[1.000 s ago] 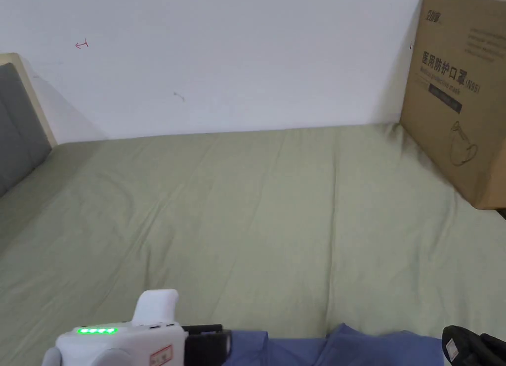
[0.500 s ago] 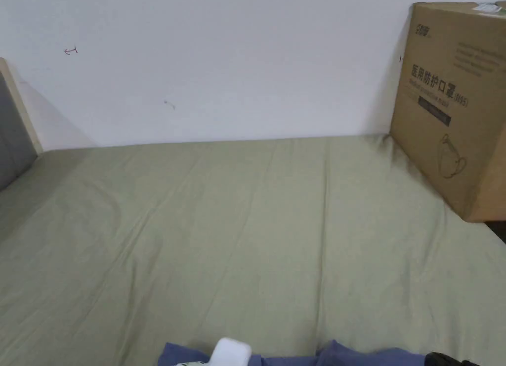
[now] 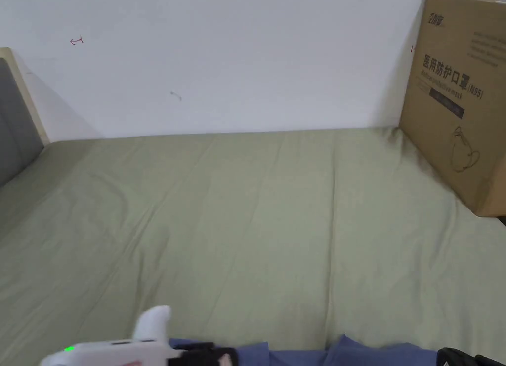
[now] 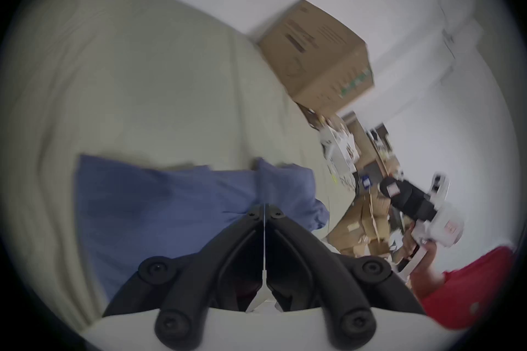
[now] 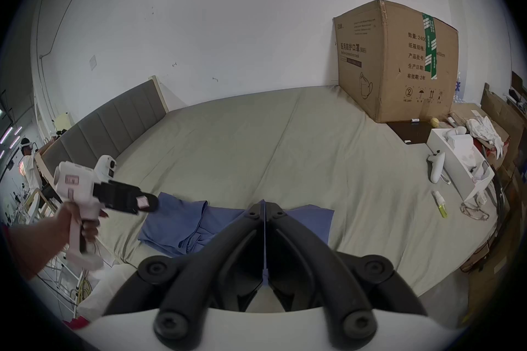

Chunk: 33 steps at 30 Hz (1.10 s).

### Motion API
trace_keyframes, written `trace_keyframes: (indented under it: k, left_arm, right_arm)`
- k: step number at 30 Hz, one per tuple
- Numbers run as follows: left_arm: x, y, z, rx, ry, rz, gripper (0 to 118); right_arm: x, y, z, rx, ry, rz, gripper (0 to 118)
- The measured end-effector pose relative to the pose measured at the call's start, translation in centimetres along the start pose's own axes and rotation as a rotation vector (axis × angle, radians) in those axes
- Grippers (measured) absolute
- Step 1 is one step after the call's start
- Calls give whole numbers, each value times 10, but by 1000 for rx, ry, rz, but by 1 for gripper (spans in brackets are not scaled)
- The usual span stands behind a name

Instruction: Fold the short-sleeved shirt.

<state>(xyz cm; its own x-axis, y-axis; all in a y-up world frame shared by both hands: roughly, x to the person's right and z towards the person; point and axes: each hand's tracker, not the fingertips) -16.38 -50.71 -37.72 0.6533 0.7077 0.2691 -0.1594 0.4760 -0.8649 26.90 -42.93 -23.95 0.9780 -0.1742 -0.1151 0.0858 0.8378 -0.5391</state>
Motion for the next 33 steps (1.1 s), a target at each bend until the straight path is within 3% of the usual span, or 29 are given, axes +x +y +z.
trace_keyframes:
  k: [2,3,5,6,10,14,15,18,20,21,22,23,24,25,26,27,30,33]
  left_arm:
    - [-37,5,24,15,17,64,9]
    - [-54,6,33,24,4,102,36]
    - [-90,6,46,39,-33,208,102]
    - [-104,5,47,36,-46,248,118]
    - [-136,-12,45,82,-151,416,118]
    - [-151,-29,9,-26,-406,578,118]
    - [-188,-27,-5,-26,-457,586,118]
    - [-187,-20,-28,29,-528,505,118]
    - [-160,-23,-49,-4,-489,494,114]
    - [-155,-23,-54,-16,-461,464,95]
    - [-151,-25,-61,-45,-376,418,62]
    - [-152,-30,-70,-91,-231,376,15]
    - [-151,-36,-77,-137,-81,332,9]
    - [-147,-37,-68,-27,-222,344,9]
    - [-141,-32,-65,-25,-227,344,9]
    - [-138,-29,-64,-75,-128,292,9]
    - [-85,-12,-51,-113,96,51,9]
    - [-32,3,-28,-115,224,-166,9]
  right_arm:
    - [-3,-1,-2,-14,-9,11,0]
    - [-5,-1,-3,-20,-12,15,0]
    - [-10,-1,-6,-33,-12,20,0]
    - [-13,-1,-8,-38,-11,22,0]
    - [-16,2,-21,-88,69,-67,0]
    - [-21,8,-31,-108,33,-75,0]
    - [-22,9,-32,-112,32,-78,0]
    - [-26,9,-36,-137,35,-80,0]
    - [-30,8,-39,-148,33,-71,0]
    - [-31,7,-41,-152,33,-69,0]
    - [-33,6,-42,-158,37,-71,0]
    - [-34,4,-44,-163,43,-77,0]
    - [-34,2,-45,-168,49,-85,0]
    - [-35,1,-46,-176,55,-93,0]
    - [-36,0,-46,-185,61,-97,0]
    - [-36,0,-46,-189,64,-97,0]
    - [-35,0,-43,-189,73,-87,0]
    - [-28,2,-35,-164,79,-88,0]
